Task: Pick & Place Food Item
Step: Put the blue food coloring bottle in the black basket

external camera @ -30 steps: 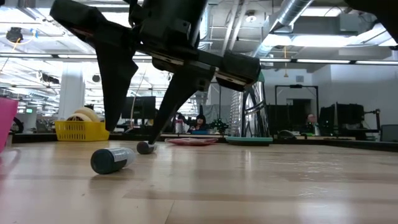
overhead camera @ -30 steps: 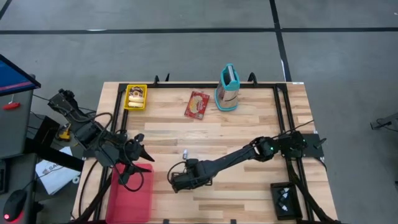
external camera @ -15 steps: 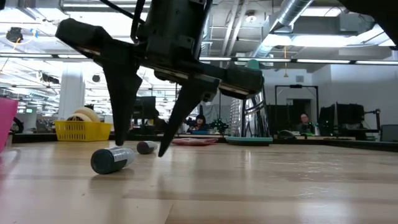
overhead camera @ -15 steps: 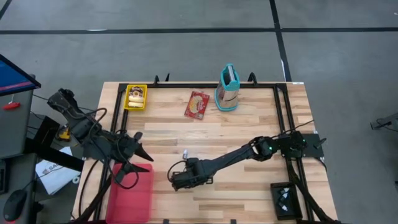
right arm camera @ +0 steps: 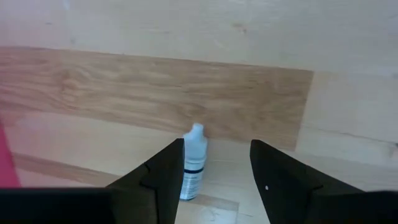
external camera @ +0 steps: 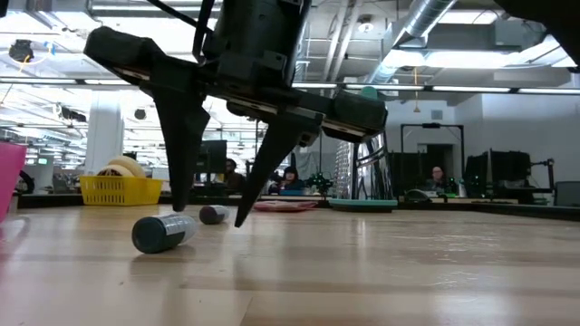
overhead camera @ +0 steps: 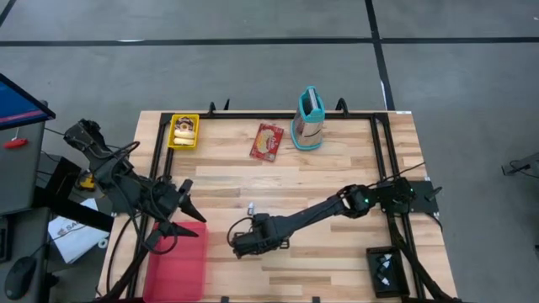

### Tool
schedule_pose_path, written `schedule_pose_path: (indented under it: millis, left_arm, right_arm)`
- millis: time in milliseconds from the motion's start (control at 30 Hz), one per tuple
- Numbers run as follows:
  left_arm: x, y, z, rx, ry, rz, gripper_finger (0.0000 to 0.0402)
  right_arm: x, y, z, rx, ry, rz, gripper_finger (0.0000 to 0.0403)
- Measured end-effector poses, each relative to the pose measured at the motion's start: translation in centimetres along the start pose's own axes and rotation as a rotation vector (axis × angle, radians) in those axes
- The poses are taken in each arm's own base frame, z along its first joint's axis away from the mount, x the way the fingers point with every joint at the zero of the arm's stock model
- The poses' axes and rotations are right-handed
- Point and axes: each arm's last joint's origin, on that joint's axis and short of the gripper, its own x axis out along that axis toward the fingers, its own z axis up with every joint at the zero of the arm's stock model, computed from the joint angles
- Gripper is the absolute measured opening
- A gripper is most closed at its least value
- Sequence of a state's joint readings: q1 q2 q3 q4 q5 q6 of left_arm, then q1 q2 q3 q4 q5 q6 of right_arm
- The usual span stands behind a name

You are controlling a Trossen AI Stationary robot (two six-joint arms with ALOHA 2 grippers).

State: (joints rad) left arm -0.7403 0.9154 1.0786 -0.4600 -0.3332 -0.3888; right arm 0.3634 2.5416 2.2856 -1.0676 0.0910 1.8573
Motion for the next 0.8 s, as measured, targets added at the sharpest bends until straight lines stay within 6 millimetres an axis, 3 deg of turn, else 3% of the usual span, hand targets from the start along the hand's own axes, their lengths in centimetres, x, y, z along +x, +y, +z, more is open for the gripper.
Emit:
schedule_pose_path:
  millis: [600, 800]
  left_arm:
    - [-0.01, -0.31, 0.56, -0.01, -0.049, -0.049, 0.0186]
    - [-0.01, -0.34, 0.63, -0.013, -0.056, -0.052, 0.0186]
  right_arm:
    - [0.03, 0.01, 0.38, -0.008, -0.016, -0.006, 0.0175]
    - [-0.06, -0.66, -0.32, -0.039, -0.001, -0.057, 0.0175]
